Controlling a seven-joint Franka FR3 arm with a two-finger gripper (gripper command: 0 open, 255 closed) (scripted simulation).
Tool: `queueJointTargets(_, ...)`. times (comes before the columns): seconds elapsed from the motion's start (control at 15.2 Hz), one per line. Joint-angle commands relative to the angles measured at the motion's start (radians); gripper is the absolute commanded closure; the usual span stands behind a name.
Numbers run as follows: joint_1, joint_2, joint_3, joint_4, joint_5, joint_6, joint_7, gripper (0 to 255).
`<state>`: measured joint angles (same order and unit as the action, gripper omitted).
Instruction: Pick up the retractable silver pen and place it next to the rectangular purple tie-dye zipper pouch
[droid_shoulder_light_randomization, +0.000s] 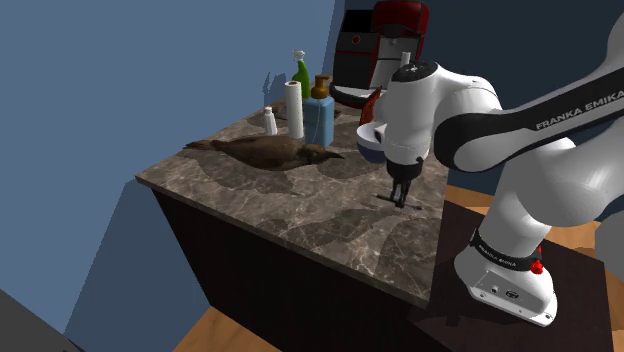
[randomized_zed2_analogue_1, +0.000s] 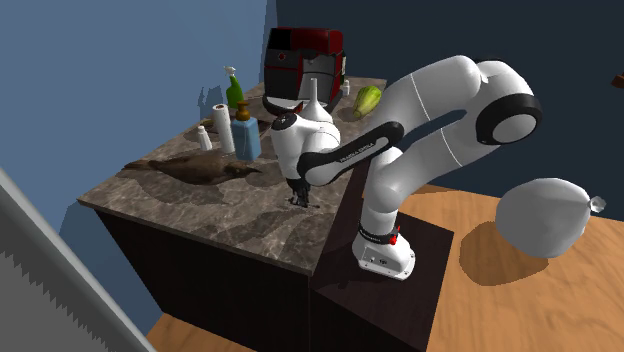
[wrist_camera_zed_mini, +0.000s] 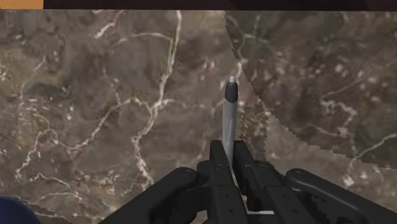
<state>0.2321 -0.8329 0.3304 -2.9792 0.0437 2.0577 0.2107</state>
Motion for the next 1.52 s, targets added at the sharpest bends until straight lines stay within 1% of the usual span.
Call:
queueJointTargets(0.0,-0.002,-0.015,-0.008,0.020,-0.005,-0.035,-0.007,255)
queueJointTargets(0.86,-0.010,-0.095,-0.048,0.157,-0.029,-0.248,-0.044,255)
queueJointTargets(0.92,-0.010,-0.096,-0.048,0.159,-0.029,-0.250,-0.044,255)
queueJointTargets(1.19,-0.098,0.018,-0.116,0.203,-0.112,-0.166,-0.121,255)
queueJointTargets(1.45,-0.172,0.146,-0.174,0.270,-0.183,-0.090,-0.186,255)
